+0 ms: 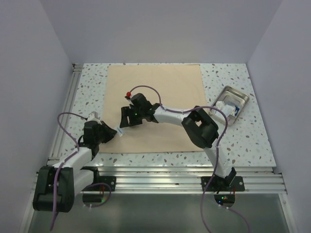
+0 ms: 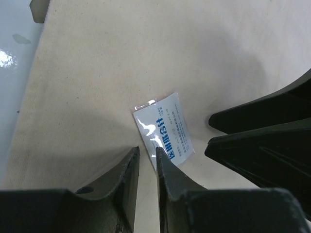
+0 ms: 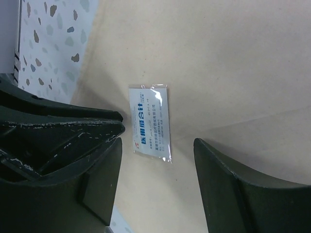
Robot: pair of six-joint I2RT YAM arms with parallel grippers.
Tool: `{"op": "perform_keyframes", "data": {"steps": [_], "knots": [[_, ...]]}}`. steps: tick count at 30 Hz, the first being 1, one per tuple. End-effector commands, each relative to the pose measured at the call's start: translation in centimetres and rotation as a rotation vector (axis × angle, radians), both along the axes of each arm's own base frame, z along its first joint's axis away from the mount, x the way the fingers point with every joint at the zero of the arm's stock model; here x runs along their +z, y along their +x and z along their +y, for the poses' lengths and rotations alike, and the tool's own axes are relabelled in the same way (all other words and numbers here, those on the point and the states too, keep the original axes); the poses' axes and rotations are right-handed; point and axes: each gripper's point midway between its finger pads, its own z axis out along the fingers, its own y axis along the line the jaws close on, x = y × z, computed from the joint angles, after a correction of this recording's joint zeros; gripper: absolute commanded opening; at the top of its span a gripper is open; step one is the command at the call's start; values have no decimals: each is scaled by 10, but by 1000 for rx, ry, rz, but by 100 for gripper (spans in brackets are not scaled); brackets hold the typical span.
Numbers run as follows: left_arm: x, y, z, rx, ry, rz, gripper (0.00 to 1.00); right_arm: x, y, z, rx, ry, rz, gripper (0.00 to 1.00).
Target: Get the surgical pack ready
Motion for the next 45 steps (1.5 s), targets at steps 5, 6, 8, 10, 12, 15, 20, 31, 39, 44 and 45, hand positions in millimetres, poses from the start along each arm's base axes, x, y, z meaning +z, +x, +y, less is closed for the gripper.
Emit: {"op": "perform_keyframes", "data": {"steps": [5,6,8,10,12,15,20,31,39,44,45], "knots": [[-2,5,3,33,-13,-12,22,1,-9,19,34,3,33,64],[-1,6,3,30,-15,-16,21,-1,-10,19,30,-4,40,64],[-5,5,1,26,-21,-3,20,-6,-8,17,12,-29,37,64],[-5,7,0,24,-32,-4,20,-11,-8,13,5,-55,48,64],[-3,9,-1,26,-37,-12,19,-16,-10,13,9,-64,61,64],[-5,10,-1,22,-39,-6,19,-22,-14,14,11,-65,92,64],[-7,10,-6,11,-62,-7,15,-24,-19,22,13,9,163,60],[-8,10,-8,-3,-62,-5,10,-18,-18,28,12,99,214,28],[3,14,-9,-20,-51,-33,10,-4,-10,26,-10,149,201,0],[35,17,-3,-16,-9,-138,22,18,7,2,-72,165,148,0],[39,18,-2,-16,-2,-155,24,37,19,-8,-97,189,120,0]]}}
